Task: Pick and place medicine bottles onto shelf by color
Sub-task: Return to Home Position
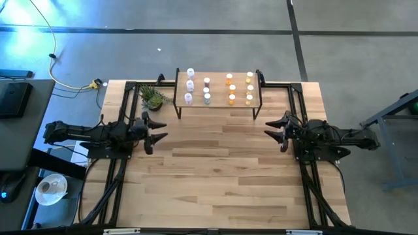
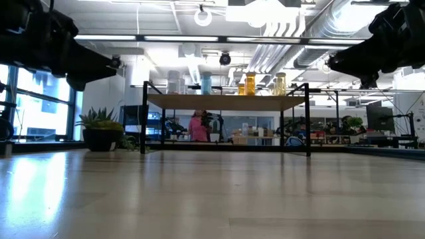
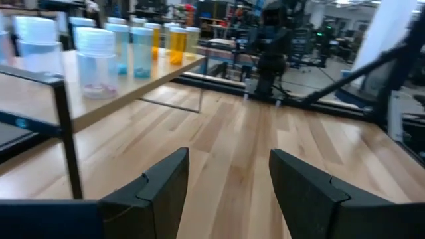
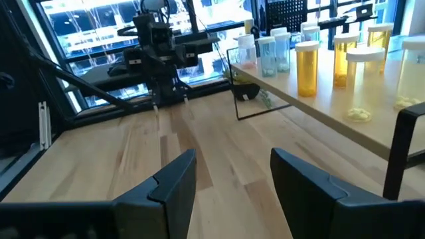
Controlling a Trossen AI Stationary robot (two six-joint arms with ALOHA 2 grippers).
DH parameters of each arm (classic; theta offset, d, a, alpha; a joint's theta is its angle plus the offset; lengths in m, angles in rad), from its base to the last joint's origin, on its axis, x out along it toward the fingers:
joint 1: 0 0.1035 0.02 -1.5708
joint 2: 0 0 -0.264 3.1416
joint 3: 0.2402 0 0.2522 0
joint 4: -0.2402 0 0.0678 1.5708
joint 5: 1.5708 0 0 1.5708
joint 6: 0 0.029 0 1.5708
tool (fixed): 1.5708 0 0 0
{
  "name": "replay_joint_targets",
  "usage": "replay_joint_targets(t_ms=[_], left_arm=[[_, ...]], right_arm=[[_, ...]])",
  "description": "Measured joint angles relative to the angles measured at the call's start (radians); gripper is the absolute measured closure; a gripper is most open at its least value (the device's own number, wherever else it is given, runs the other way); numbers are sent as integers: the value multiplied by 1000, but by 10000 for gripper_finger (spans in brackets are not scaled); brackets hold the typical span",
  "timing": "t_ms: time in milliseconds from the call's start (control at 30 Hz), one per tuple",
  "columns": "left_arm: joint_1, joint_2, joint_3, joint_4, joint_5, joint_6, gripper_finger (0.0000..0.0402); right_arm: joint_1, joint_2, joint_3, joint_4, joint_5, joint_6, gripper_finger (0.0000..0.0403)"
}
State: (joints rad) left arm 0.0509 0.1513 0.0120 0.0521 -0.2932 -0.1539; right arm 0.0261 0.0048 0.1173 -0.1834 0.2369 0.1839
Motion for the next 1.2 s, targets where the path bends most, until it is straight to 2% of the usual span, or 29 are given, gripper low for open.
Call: replay_joint_targets(t_ms=[267, 467, 567, 1100, 1200], left_arm=[[0, 0, 0, -7, 47, 60, 202], [0, 1, 0, -4, 47, 55, 202], [0, 1, 0, -4, 47, 53, 202], [0, 1, 0, -3, 44, 53, 202], [0, 1, 0, -3, 44, 53, 202]], right_arm=[[0, 0, 0, -22, 22, 0, 219], [0, 0, 0, -122, 199, 90, 219], [0, 0, -1, -184, 247, 155, 219], [0, 2, -1, -186, 254, 175, 219], [0, 2, -1, -186, 253, 231, 219]])
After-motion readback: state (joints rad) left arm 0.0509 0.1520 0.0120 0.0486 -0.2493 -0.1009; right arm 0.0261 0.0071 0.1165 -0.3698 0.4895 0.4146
